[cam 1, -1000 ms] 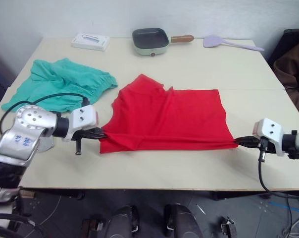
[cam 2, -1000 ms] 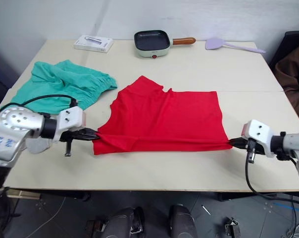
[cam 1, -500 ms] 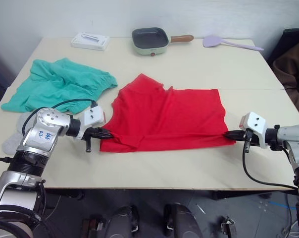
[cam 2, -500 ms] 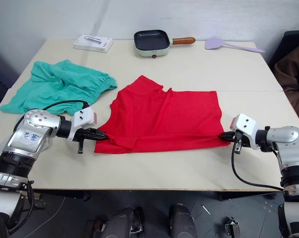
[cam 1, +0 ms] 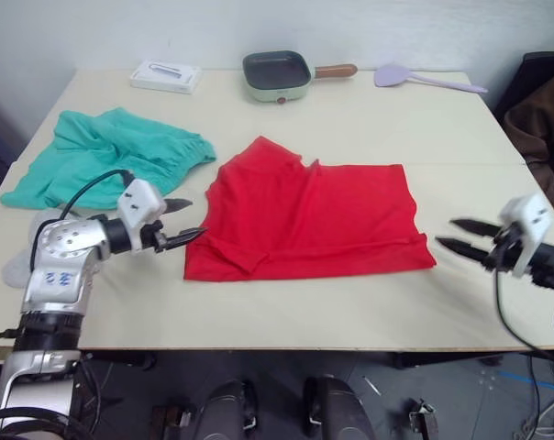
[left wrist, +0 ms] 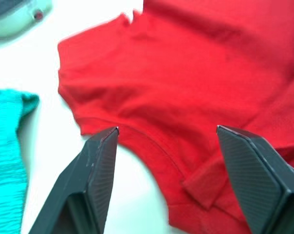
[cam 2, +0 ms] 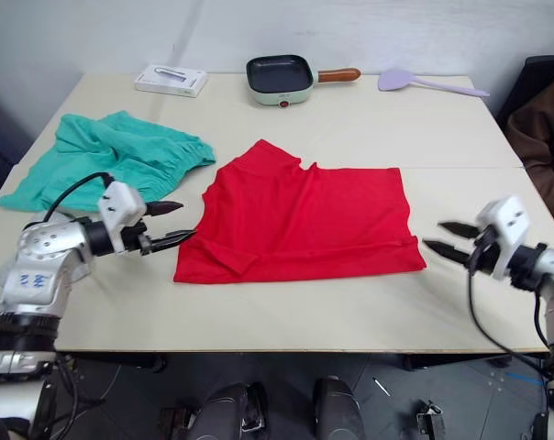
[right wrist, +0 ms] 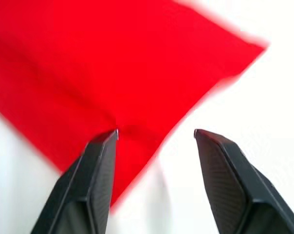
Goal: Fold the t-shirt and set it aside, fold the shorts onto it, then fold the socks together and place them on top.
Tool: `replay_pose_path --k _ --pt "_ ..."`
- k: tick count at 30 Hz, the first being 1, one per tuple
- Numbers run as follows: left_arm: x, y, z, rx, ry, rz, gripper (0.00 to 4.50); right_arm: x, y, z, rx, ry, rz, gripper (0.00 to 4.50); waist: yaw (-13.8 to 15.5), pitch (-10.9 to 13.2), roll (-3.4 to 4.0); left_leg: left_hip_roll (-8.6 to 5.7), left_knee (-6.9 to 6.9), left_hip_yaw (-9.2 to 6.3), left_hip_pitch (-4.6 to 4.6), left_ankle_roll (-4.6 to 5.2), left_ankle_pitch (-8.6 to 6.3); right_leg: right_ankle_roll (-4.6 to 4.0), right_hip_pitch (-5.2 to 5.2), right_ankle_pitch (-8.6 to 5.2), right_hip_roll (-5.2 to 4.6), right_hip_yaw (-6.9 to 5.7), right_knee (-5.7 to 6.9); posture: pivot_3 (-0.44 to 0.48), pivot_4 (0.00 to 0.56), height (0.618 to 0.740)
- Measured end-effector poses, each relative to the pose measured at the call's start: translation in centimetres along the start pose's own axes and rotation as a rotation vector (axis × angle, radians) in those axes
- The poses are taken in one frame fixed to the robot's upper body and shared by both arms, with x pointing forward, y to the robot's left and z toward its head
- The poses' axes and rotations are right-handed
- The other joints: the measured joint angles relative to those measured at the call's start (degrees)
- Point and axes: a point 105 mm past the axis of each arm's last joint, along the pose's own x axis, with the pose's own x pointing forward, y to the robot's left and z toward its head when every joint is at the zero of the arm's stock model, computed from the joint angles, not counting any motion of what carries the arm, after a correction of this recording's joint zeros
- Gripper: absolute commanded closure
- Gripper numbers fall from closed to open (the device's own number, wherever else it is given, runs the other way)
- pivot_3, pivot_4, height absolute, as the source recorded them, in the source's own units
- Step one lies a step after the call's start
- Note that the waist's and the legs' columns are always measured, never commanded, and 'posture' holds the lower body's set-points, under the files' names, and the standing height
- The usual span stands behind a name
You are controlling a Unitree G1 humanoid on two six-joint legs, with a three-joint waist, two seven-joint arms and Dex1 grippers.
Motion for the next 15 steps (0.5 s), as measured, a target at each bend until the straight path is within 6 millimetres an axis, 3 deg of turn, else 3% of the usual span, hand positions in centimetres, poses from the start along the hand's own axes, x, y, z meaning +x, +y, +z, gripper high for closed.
replay_pose_path --k 2,6,8,10,15 --pt "-0.8 -2.2 0.4 0.035 0.006 -0.113 2.71 0.3 2.1 0.7 -0.057 0.0 0.074 3.18 0.1 -0.1 -0.1 0.03 -0.07 -0.09 0.03 -0.11 -0.06 -0.04 0.03 -0.02 0.02 -0.06 -0.03 0.0 0.15 0.74" --pt "-0.3 -5.9 -0.2 0.072 0.03 -0.285 3.98 2.6 7.0 -2.4 -0.071 0.026 0.233 4.5 0.5 -0.1 -0.15 -0.13 -0.11 -0.08 0.02 -0.06 -0.12 0.0 0.09 0.0 -0.07 -0.07 -0.12 0.0 0.15 0.74" --pt "0.9 -7.4 -0.4 0.073 0.012 -0.335 4.48 3.9 9.3 -4.0 -0.099 0.034 0.302 4.5 0.9 -0.1 -0.14 -0.2 -0.1 -0.05 -0.02 -0.09 -0.18 0.14 0.09 0.08 -0.12 -0.04 -0.16 0.0 0.15 0.74" --pt "2.1 -8.8 -0.8 0.095 0.007 -0.375 4.48 4.8 10.4 -4.8 -0.128 0.028 0.336 4.5 1.0 -0.1 -0.14 -0.22 -0.09 -0.03 -0.02 -0.14 -0.22 0.18 0.09 0.11 -0.13 -0.02 -0.19 0.0 0.15 0.74" --pt "4.0 -9.5 -2.8 0.148 0.054 -0.372 4.48 5.9 9.0 -5.8 -0.149 0.026 0.29 4.5 1.0 -0.1 -0.13 -0.15 -0.1 -0.05 -0.02 0.04 -0.09 0.12 0.04 0.08 -0.08 -0.08 -0.15 0.0 0.15 0.74"
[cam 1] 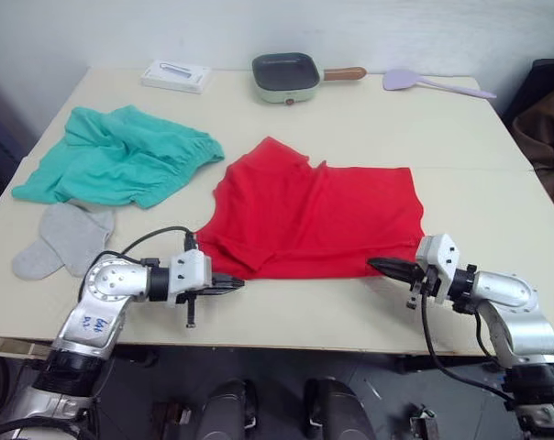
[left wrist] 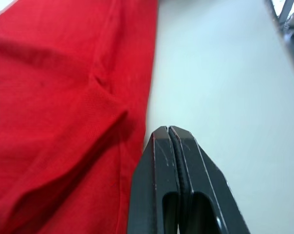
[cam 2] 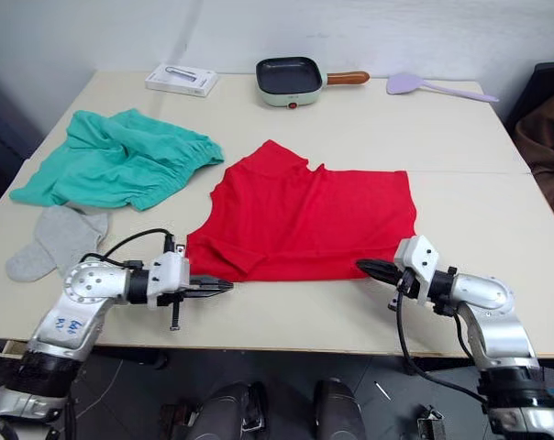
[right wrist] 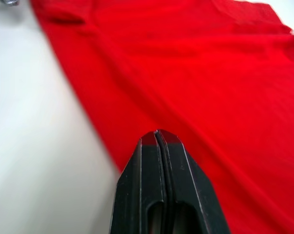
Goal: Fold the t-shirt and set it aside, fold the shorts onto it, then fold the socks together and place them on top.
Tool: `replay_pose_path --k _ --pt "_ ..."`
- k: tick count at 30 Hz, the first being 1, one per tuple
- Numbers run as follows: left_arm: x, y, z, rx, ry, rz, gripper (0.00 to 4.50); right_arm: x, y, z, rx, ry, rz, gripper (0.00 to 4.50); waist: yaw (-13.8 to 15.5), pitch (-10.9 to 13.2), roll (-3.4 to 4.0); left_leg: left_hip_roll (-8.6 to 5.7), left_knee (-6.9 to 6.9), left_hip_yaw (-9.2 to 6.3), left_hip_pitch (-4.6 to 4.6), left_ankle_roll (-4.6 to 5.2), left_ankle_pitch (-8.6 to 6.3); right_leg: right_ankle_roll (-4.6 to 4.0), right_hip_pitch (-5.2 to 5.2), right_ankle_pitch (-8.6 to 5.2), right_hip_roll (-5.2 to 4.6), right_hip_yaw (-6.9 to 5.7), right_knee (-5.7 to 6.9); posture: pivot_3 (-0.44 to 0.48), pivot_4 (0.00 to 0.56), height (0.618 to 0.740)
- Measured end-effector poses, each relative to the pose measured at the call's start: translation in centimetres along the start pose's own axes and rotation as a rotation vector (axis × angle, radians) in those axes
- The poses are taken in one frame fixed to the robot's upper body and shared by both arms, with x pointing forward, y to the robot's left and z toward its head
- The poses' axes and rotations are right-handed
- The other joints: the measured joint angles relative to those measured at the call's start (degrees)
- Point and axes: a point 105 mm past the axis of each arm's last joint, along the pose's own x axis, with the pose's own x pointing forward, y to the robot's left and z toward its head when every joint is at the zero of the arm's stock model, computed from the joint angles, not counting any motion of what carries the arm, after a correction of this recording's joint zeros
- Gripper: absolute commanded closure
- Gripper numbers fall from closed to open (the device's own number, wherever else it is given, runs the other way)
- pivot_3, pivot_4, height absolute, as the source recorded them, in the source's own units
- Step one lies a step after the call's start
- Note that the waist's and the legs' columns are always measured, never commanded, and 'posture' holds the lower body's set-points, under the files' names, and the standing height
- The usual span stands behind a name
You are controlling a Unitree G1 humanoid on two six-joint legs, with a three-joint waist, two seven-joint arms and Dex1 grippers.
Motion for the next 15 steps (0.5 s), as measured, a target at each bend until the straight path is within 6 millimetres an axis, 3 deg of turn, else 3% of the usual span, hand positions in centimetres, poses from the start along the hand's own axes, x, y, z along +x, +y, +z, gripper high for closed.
replay_pose_path --k 5,15 --pt "1.8 2.2 -0.1 0.022 -0.014 0.094 4.48 -0.1 -1.1 -1.5 0.012 0.032 -0.028 4.5 0.1 0.0 0.0 -0.01 0.04 0.02 -0.02 0.08 -0.01 0.0 0.02 0.0 -0.02 0.0 0.0 0.0 0.15 0.74" --pt "2.0 2.5 0.5 -0.106 -0.089 0.099 4.48 -0.4 -1.5 -2.3 0.017 0.047 -0.065 4.5 -0.7 0.0 0.0 0.02 0.06 0.0 0.0 0.09 0.02 0.0 0.04 0.0 -0.01 -0.01 0.03 0.0 0.15 0.74"
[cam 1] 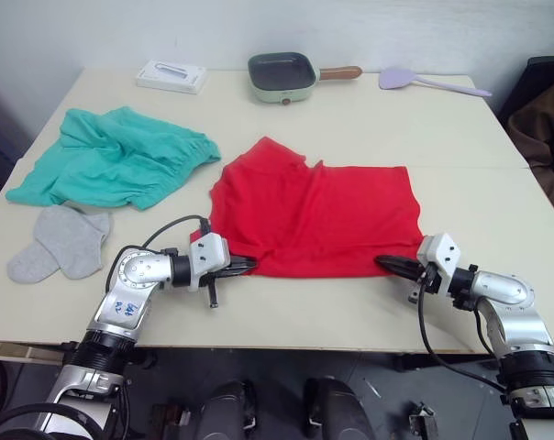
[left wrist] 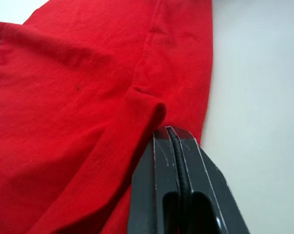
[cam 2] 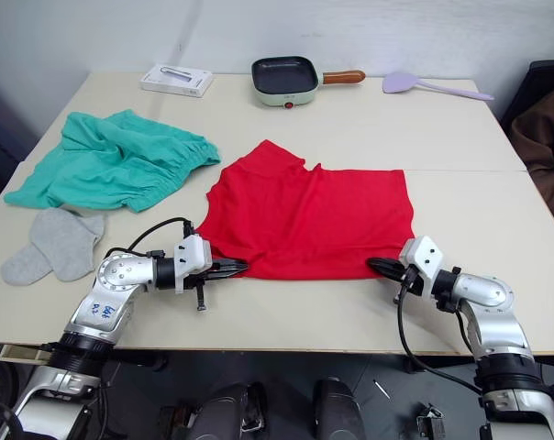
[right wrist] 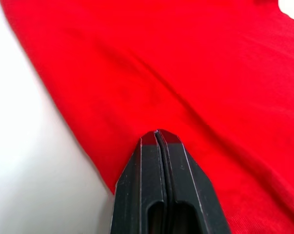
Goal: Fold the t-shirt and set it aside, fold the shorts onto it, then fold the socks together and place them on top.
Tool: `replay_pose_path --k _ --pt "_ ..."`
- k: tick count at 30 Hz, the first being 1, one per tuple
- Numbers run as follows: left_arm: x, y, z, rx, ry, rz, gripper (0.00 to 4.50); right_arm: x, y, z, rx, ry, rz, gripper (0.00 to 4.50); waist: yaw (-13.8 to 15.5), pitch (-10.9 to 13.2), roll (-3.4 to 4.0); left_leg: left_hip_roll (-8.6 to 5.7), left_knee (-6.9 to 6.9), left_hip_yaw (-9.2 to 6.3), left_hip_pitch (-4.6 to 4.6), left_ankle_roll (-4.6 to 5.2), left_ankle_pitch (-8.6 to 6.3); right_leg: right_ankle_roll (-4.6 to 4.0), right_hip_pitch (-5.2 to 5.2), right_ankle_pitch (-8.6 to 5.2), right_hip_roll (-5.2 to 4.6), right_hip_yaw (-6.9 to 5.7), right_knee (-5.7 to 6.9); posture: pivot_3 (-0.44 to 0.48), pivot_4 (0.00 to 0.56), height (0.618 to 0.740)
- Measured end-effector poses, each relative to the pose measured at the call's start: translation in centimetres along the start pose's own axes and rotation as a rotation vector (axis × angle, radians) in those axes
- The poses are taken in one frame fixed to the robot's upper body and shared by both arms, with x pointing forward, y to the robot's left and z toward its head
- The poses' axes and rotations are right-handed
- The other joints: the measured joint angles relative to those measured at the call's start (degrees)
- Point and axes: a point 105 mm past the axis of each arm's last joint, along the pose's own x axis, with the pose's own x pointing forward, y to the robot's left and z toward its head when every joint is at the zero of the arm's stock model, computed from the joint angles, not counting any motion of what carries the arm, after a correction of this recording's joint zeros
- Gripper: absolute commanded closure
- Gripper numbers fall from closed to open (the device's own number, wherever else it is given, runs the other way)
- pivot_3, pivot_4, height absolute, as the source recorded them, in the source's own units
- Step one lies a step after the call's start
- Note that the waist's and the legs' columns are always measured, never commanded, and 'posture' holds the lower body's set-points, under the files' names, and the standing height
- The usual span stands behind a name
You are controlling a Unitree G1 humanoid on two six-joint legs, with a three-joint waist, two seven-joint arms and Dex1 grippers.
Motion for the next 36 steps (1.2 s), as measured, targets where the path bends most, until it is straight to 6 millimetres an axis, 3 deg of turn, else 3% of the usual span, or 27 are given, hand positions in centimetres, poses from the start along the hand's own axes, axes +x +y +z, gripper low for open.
replay_pose_path --k 3,12,17,20,22,24,27,30,34,36 --pt "0.2 0.3 0.6 -0.014 -0.014 0.005 4.48 -0.1 -0.1 -0.1 0.001 0.003 -0.01 4.5 0.1 0.0 0.0 -0.02 0.01 -0.03 0.0 0.0 0.0 0.0 0.03 0.0 -0.01 0.0 0.0 0.0 0.15 0.74" --pt "1.2 4.7 -0.8 0.042 0.054 0.242 4.48 -1.1 -1.4 -0.5 -0.012 0.028 -0.104 4.5 0.1 0.0 0.0 -0.02 0.02 -0.03 0.0 0.02 0.0 0.02 0.03 0.01 -0.01 -0.03 -0.02 0.0 0.15 0.74" --pt "-1.4 6.9 -0.7 0.082 0.052 0.385 4.48 -4.3 -3.9 -1.7 -0.014 0.076 -0.258 4.5 0.0 0.0 0.0 -0.01 0.01 -0.02 0.0 0.01 0.0 0.02 0.02 0.01 -0.02 -0.03 -0.04 0.0 0.15 0.74" --pt "-5.0 7.8 -1.2 0.085 0.085 0.471 4.48 -7.5 -5.2 -3.2 0.007 0.125 -0.381 4.5 0.0 0.0 0.0 -0.01 -0.04 -0.02 0.0 0.01 -0.01 0.01 0.02 0.0 -0.02 -0.03 -0.08 0.0 0.15 0.74" --pt "-6.7 7.6 -0.9 0.061 0.05 0.492 4.48 -8.7 -5.7 -3.6 0.019 0.126 -0.437 4.5 -0.1 0.0 0.0 0.0 -0.04 -0.01 0.0 -0.01 -0.01 0.01 0.02 0.0 -0.02 -0.01 -0.09 0.0 0.15 0.74" --pt "-7.1 6.2 0.4 0.049 -0.022 0.431 4.48 -9.0 -5.8 -3.0 0.013 0.086 -0.454 4.5 -0.2 0.0 0.0 0.02 -0.06 -0.01 0.01 -0.05 -0.03 0.01 0.02 0.0 -0.02 0.01 -0.09 0.0 0.15 0.74" --pt "-6.5 3.5 2.3 0.047 -0.067 0.309 4.48 -7.3 -4.9 0.1 -0.047 -0.047 -0.414 4.5 -0.3 0.0 0.04 0.08 -0.14 -0.03 0.05 -0.17 -0.02 0.0 0.03 0.0 0.04 0.01 -0.1 0.0 0.15 0.74" --pt "-5.1 1.8 2.2 0.027 -0.054 0.256 4.48 -4.5 -2.4 2.1 -0.058 -0.153 -0.334 4.5 -0.1 0.0 0.07 0.07 -0.19 -0.04 0.07 -0.19 0.0 0.0 0.04 0.0 0.06 0.02 -0.1 0.0 0.15 0.74" --pt "-3.2 0.8 -0.8 -0.068 0.039 0.314 4.48 -0.2 2.3 1.4 0.019 -0.186 -0.214 4.5 0.3 0.0 0.06 -0.04 -0.19 -0.05 0.02 -0.13 -0.03 0.0 0.02 0.0 -0.02 0.01 -0.11 0.0 0.15 0.74" --pt "-3.0 0.6 -1.9 -0.09 0.081 0.348 4.48 0.6 3.2 0.8 0.034 -0.169 -0.209 4.5 0.3 0.0 0.06 -0.05 -0.19 -0.04 0.0 -0.13 -0.05 0.01 0.0 0.0 -0.04 0.02 -0.12 0.0 0.15 0.74"
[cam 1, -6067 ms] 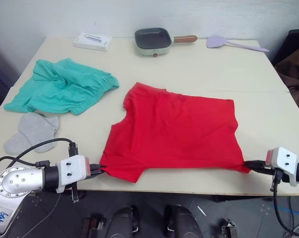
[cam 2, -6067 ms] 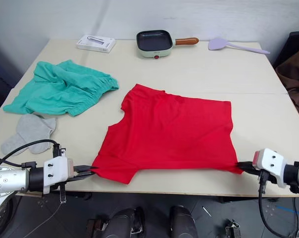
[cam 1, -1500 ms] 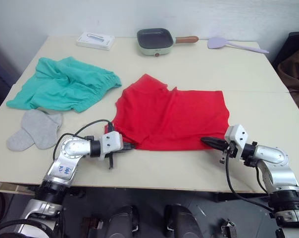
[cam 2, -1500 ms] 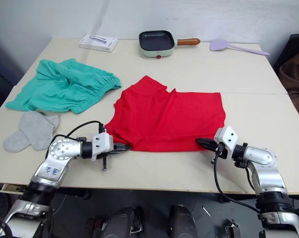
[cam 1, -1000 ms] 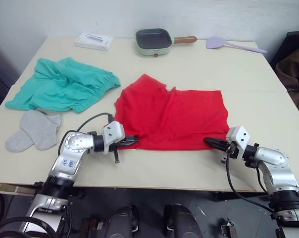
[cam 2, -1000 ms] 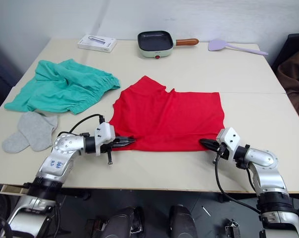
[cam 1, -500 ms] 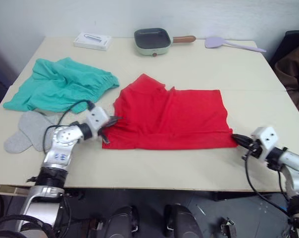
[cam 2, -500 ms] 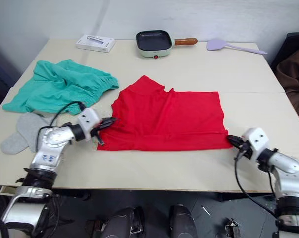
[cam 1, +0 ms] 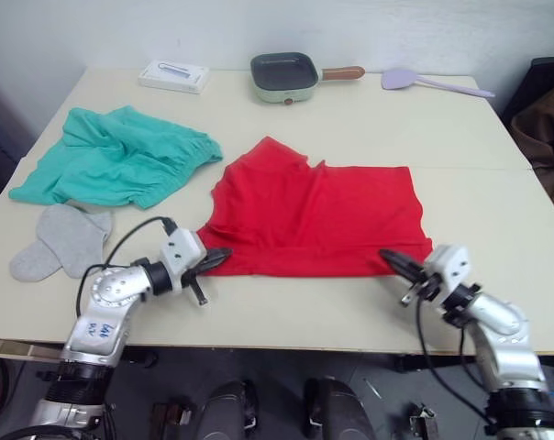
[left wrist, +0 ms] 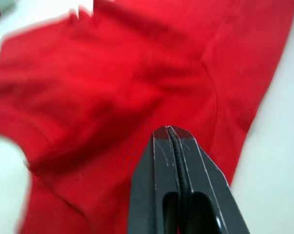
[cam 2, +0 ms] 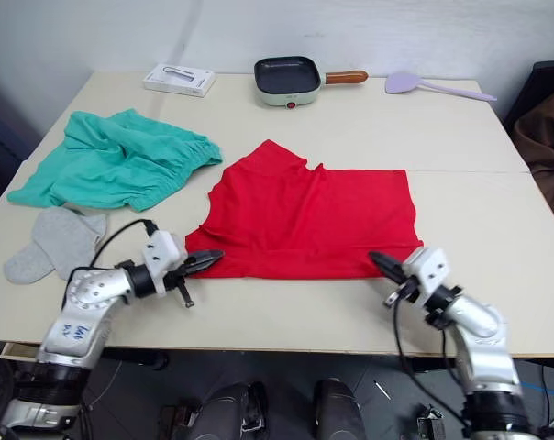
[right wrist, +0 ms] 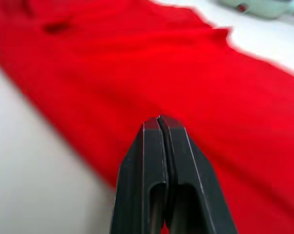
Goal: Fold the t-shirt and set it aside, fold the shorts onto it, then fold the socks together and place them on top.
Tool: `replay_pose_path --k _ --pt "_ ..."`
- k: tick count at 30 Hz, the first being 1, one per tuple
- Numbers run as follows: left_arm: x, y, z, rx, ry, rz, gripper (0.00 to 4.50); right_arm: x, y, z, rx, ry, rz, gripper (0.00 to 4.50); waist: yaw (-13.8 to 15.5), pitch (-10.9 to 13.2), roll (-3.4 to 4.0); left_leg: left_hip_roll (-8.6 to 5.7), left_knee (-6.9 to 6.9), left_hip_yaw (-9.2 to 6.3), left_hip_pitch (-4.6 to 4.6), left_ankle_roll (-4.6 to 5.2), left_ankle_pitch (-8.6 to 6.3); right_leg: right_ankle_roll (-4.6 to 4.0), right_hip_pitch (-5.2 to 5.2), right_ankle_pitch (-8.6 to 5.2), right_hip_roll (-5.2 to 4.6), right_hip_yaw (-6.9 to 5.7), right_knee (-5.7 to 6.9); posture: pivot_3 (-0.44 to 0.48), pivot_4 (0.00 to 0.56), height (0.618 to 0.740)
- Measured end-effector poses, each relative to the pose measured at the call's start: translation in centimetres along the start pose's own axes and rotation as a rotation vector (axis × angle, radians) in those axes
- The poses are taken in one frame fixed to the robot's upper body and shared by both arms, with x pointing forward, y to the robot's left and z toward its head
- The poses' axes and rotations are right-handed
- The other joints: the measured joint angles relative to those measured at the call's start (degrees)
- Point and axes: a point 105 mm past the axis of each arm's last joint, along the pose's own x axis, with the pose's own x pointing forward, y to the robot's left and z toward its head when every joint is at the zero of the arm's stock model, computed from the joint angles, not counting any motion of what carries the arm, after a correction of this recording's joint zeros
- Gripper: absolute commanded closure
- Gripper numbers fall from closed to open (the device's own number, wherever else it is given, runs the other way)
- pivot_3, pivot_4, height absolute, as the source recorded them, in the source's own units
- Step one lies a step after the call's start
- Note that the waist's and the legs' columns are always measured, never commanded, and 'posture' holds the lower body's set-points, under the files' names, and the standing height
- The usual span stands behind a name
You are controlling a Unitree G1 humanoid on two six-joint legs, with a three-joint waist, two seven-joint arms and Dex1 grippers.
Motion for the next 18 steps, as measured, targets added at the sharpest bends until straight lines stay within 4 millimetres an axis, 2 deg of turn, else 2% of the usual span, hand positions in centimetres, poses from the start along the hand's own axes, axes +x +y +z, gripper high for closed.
replay_pose_path --k 6,11,14,15,18 --pt "-1.6 0.5 -1.2 -0.015 0.067 0.092 4.48 -1.4 -2.2 -1.4 -0.049 0.061 -0.107 4.5 -0.3 -0.1 0.0 0.05 -0.08 -0.02 0.09 -0.26 -0.13 -0.02 0.04 -0.01 0.02 -0.01 -0.03 0.0 0.15 0.74" --pt "-4.9 1.9 -2.4 -0.006 0.14 0.161 4.48 -5.2 -6.1 -2.9 -0.094 0.168 -0.219 4.5 -0.1 -0.4 -0.05 0.05 -0.17 -0.05 0.18 -0.29 -0.16 -0.01 0.17 -0.01 0.01 -0.04 -0.25 0.0 0.15 0.74" --pt "-6.8 2.6 -3.2 -0.017 0.163 0.181 4.48 -8.1 -9.4 -3.6 -0.068 0.231 -0.352 4.5 -0.2 -0.4 -0.05 0.03 -0.24 -0.04 0.15 -0.3 -0.16 0.0 0.1 0.0 -0.01 -0.02 -0.29 0.0 0.15 0.74" --pt "-7.4 3.1 -3.1 -0.022 0.148 0.193 4.48 -8.9 -10.1 -3.6 -0.054 0.243 -0.37 4.5 -0.2 -0.4 -0.05 0.04 -0.3 -0.02 0.14 -0.33 -0.14 -0.01 0.05 0.0 -0.01 -0.02 -0.3 0.0 0.15 0.74" --pt "-8.4 3.5 -1.1 -0.009 0.063 0.138 3.88 -9.6 -10.4 -2.4 -0.015 0.24 -0.277 3.89 -0.3 -0.4 -0.04 0.08 -0.53 -0.02 0.13 -0.36 -0.03 -0.04 0.01 -0.02 0.01 -0.05 -0.39 0.0 0.15 0.74"
